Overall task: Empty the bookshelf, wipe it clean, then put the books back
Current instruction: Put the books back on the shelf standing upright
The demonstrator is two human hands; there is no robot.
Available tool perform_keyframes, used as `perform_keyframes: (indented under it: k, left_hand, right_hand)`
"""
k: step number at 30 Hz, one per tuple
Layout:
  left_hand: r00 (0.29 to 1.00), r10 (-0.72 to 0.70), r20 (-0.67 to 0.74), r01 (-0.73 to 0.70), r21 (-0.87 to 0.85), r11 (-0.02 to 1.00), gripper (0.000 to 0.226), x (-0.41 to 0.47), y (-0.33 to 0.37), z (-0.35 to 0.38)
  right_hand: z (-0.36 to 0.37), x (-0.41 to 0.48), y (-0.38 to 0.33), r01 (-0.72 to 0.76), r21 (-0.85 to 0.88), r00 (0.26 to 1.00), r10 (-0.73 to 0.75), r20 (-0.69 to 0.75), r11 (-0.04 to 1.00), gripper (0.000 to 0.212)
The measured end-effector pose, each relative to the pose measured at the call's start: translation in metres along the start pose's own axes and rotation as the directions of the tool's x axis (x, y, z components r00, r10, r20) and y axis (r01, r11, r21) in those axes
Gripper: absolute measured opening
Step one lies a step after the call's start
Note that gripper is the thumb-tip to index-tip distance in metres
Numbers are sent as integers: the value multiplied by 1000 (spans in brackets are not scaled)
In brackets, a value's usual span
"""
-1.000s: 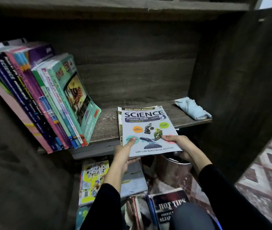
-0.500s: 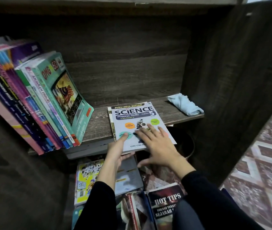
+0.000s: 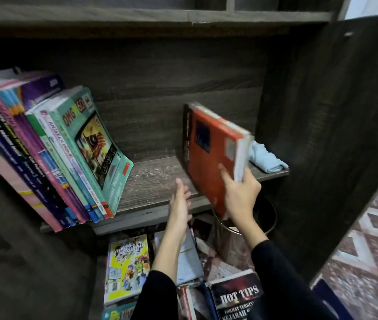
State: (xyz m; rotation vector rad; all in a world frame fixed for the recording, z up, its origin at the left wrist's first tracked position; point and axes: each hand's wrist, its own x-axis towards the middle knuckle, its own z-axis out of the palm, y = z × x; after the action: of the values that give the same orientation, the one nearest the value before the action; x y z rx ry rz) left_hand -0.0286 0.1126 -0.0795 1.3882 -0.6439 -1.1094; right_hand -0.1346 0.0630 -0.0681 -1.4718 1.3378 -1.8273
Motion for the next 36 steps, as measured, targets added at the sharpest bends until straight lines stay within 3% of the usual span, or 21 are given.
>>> perform_keyframes:
  k: [2,4,6,8,12,16,20,22,25,27,29,31,32,36]
  left_hand:
    - [1000,-17,-15,17,-15,1000,91,2,-6,10]
    - [999,-48,-11,47,-96,994,112,6,-13,22]
    - [996,-87,19,89,-198,976,85,7,-14,34]
    - [997,-83,-7,76,-322,944,48,13,-18,41]
    - [994,-82,-66,64,-239,969,31,24,-25,43]
    - [991,-130,-34,118,-235,965,28,25,-25,45]
    - [990,-142,21,143,-223,964,27,22,-25,37]
    - [991,-130,42,136,-226,965,29,21,-24,33]
    - [994,-104,34,109,-231,967,29,22,-24,34]
    - [996,-95,5,93,-219,971,25,21,-24,36]
    - [996,-89,-22,83,-210,974,20,21,-24,37]
    - [996,-88,-31,80,-198,977,18,22,-24,38]
    - [996,-86,-31,79,-192,978,19,22,-24,38]
    - [997,-69,-29,64,-153,986,19,22,-25,37]
  right_hand:
    - [0,5,-6,-278,298,952,303,-42,913,9]
    - [3,6,-7,-445,570,841,541,1,690,15]
    - [6,3,-1,-531,672,735,676,61,517,17]
    - [6,-3,8,-603,667,643,762,82,438,17]
    - [6,-9,26,-669,696,457,883,108,261,15]
    - [15,-7,31,-660,725,419,898,137,197,18]
    - [25,-3,36,-736,668,366,893,261,106,24]
    - [28,2,40,-762,643,357,880,312,81,29]
    - [32,4,46,-788,602,360,889,282,128,50]
    - [29,5,50,-811,557,344,917,203,180,71]
    - [21,9,55,-852,415,370,928,45,319,98]
    - [12,16,60,-856,51,507,854,-115,515,119]
    - [8,18,60,-815,-123,579,801,-154,566,126]
    - [-4,27,65,-589,-490,778,615,-129,643,144]
